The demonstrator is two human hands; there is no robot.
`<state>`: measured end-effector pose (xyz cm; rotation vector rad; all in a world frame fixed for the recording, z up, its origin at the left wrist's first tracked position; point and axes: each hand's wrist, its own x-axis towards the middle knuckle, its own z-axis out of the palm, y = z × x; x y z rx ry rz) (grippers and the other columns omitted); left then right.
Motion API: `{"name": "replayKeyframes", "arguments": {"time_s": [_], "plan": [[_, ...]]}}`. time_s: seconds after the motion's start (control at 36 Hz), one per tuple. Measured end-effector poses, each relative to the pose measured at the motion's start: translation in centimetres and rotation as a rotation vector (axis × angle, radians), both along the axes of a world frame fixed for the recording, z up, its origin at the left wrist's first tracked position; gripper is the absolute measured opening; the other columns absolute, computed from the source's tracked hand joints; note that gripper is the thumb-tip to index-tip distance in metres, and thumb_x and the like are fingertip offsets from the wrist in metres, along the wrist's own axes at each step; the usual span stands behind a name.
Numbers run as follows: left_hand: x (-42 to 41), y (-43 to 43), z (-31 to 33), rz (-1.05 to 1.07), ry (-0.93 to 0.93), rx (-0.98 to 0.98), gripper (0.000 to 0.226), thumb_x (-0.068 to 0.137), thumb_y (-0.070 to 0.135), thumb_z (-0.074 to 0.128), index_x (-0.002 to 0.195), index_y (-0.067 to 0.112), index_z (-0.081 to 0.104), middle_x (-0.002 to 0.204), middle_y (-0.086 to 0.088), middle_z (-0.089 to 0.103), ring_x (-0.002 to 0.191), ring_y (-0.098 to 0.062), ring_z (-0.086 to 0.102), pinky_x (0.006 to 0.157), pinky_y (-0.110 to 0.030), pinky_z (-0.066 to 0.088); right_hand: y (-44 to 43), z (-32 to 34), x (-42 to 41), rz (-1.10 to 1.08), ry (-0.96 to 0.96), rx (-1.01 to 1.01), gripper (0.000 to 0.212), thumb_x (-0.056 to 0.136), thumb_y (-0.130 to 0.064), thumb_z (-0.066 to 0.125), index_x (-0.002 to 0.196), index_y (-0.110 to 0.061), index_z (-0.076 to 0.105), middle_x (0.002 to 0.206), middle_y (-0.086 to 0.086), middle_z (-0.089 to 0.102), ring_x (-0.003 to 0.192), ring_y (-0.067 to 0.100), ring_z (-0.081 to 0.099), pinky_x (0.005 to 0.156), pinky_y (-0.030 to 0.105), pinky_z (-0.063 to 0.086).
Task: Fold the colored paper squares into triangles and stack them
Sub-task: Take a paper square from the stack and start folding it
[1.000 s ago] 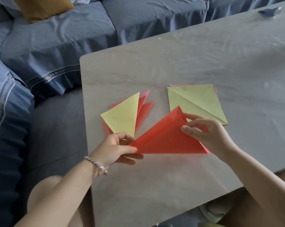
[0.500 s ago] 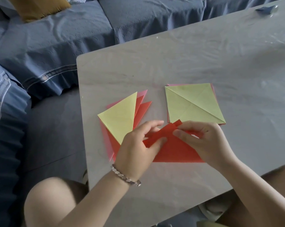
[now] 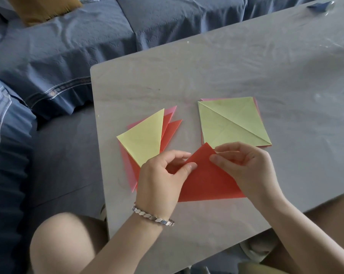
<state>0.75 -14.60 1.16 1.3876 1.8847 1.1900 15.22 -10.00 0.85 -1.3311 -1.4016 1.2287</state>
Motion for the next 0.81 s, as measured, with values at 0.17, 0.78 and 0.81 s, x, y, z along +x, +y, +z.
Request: {"name": "replayKeyframes", "arguments": {"time_s": [0.17, 0.78, 0.81], "plan": [[0.29, -0.08, 0.46, -0.002, -0.005, 0.028, 0.022, 0.071, 0.009, 0.077, 0.086, 0.023, 0.074, 0.068, 0.027, 0.061, 0.064, 0.012, 0.058, 0.064, 0.000, 0.039, -0.54, 0.67, 0.14, -0.014, 0.039, 0.019, 0.018, 0.069, -0.011, 0.077, 0.069, -0.026, 0.068, 0.061, -0.017, 0.068, 0.053, -0.004, 0.061, 0.050, 0.007, 0.043], [0.42, -0.48, 0.57, -0.044, 0.203, 0.195, 0.021, 0.075, 0.019, 0.066, 0.093, 0.015, 0.074, 0.079, 0.016, 0.064, 0.078, -0.001, 0.060, 0.065, -0.003, 0.044, -0.59, 0.69, 0.15, 0.014, 0.134, -0.059, 0.019, 0.075, -0.007, 0.071, 0.072, -0.025, 0.070, 0.063, -0.018, 0.069, 0.058, -0.007, 0.060, 0.058, 0.005, 0.044], [0.44, -0.47, 0.57, -0.047, 0.213, 0.198, 0.021, 0.075, 0.019, 0.066, 0.094, 0.015, 0.074, 0.078, 0.016, 0.064, 0.078, -0.001, 0.059, 0.065, -0.004, 0.044, -0.59, 0.67, 0.16, 0.012, 0.125, -0.055, 0.020, 0.075, -0.007, 0.071, 0.071, -0.027, 0.070, 0.063, -0.018, 0.069, 0.058, -0.007, 0.060, 0.058, 0.005, 0.043]]}}
